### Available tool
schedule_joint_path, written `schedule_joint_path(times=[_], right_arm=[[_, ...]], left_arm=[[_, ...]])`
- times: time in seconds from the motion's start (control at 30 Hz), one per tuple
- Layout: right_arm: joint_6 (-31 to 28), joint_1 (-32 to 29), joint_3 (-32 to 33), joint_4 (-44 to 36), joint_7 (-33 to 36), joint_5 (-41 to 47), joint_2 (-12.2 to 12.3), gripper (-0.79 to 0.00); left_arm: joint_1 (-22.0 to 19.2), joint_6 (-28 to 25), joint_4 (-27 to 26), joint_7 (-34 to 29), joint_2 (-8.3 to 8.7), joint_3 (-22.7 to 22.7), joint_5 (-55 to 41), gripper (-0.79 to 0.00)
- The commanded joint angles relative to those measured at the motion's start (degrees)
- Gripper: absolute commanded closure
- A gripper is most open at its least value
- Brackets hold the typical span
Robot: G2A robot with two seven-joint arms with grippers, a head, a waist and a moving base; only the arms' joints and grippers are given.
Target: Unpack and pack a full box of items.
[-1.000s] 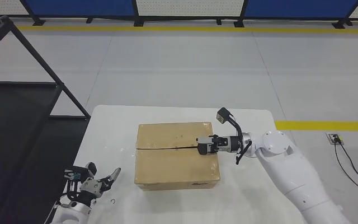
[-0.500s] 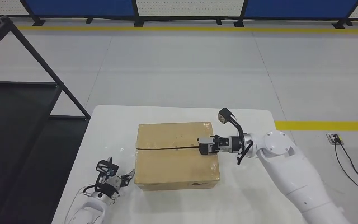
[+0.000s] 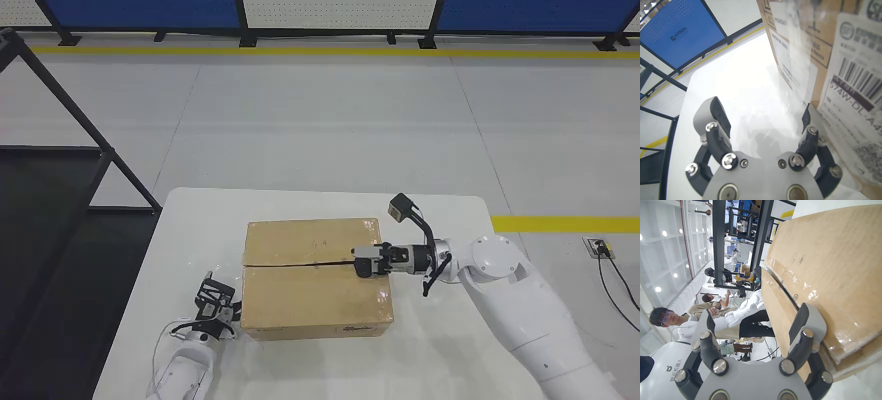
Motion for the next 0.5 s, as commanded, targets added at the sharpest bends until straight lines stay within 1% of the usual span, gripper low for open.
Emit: schedule_joint_path(times=[0.0,0.3,0.47], right_arm=[[0.12,-0.14,0.05,-0.15,-0.08,-0.12,-0.01,-0.785],[0.45,-0.48,0.47,-0.77,0.01,-0.60,-0.01,-0.785],[0.62,-0.48,0.56,-1.01,0.08,-0.83,-0.06,-0.785]], left_arm=[[-0.60,1.79,0.81,0.12,-0.46,0.51,0.42,-0.785],[-2.18,9.55,3.37,0.72,-2.29,-0.53,-3.62,-0.785],[-2.12,12.28,3.84,1.02,-3.19,-1.26,-6.46,-0.785]])
